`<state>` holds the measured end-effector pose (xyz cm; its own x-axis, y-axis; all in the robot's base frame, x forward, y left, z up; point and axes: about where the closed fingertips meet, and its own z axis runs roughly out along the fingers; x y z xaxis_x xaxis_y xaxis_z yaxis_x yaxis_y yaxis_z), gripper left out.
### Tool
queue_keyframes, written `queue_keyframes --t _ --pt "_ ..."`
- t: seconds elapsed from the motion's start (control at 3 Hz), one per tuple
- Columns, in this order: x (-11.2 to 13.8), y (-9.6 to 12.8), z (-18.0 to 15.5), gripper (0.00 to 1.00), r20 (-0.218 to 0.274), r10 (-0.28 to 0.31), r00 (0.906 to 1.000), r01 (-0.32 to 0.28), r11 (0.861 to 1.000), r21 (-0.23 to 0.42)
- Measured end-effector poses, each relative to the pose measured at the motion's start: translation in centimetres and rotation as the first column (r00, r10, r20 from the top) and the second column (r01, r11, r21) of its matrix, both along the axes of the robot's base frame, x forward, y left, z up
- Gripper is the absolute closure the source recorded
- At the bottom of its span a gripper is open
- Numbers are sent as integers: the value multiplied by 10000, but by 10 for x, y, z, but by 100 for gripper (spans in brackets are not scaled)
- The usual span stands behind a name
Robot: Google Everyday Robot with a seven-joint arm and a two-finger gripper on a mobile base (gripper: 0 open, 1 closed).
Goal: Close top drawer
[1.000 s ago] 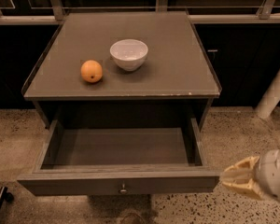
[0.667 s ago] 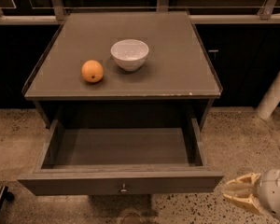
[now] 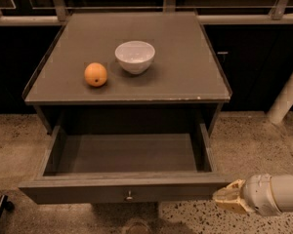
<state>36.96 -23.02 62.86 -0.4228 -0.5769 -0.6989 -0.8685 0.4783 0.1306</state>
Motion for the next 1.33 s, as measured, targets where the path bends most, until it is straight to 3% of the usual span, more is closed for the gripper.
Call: queue_keyframes --t 0.33,0.67,1.0,1.33 --pt "1 1 -3 100 -29 26 10000 -26 10000 33" --pt "25 6 -14 100 109 108 9999 -108 9999 7" --pt "25 6 -14 100 109 108 9999 -108 9999 7" --pt "71 8 -22 100 507 10 9987 14 9989 -473"
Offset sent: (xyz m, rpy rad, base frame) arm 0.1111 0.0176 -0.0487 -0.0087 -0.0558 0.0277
